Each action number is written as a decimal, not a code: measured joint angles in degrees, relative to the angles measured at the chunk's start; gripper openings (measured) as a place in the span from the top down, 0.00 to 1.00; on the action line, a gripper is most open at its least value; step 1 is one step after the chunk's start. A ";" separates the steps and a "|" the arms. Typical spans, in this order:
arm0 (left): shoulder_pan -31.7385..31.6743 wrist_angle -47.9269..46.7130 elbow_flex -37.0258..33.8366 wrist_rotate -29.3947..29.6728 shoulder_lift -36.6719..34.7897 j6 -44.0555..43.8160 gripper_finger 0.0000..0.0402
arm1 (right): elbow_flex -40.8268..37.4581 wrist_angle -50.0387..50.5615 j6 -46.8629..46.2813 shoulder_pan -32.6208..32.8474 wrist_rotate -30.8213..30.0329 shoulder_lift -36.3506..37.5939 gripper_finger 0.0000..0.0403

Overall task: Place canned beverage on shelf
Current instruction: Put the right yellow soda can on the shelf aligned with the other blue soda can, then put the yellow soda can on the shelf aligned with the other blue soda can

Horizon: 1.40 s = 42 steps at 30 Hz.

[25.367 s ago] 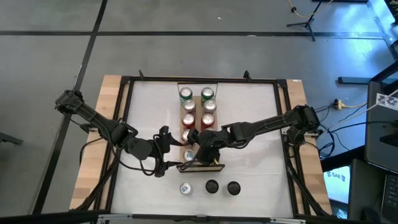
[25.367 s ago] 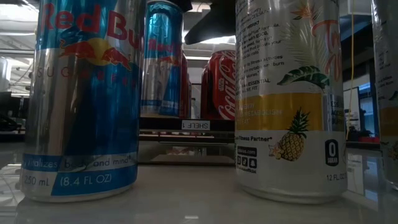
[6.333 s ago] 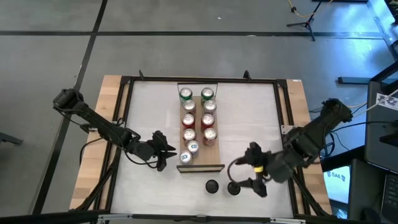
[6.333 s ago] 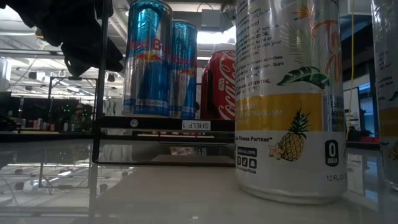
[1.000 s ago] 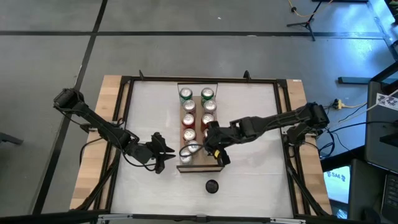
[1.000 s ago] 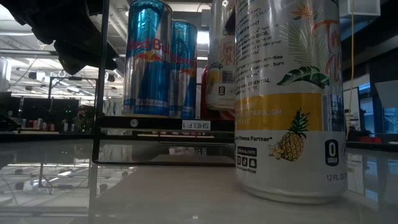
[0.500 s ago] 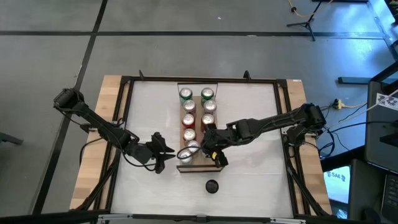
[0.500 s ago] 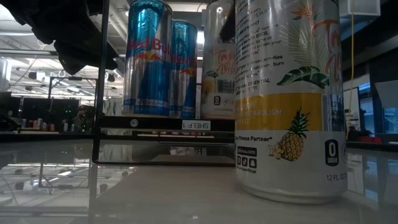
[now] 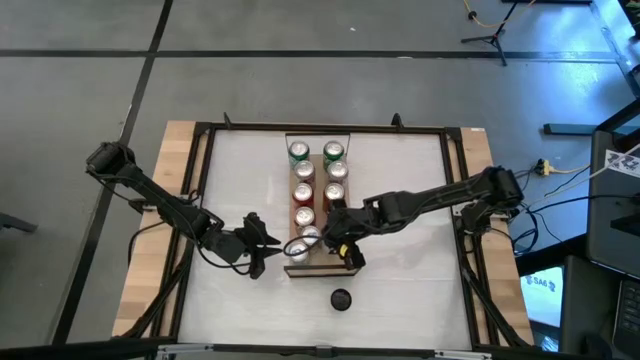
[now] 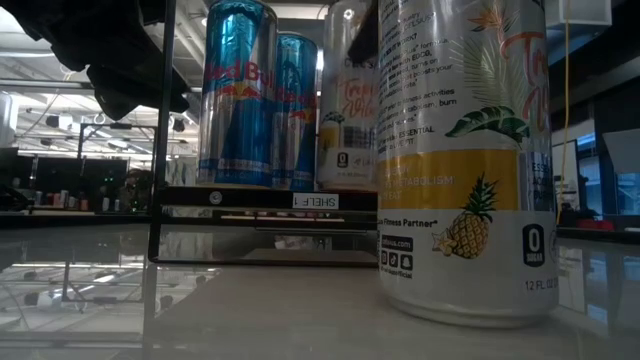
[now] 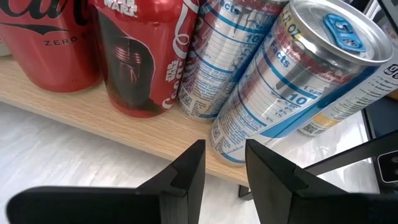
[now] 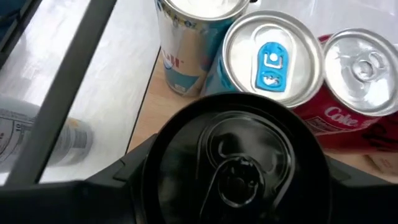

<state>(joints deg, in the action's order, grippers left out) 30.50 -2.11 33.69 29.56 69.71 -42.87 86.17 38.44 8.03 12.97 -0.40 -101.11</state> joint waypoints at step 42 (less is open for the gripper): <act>0.02 -0.02 0.02 -0.02 0.00 0.02 0.74 | 0.36 -0.81 -0.02 0.07 -0.50 0.88 0.23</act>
<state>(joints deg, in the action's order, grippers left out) 30.52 -2.13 33.71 29.54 69.71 -42.85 86.54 37.63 8.01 13.04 -0.91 -100.23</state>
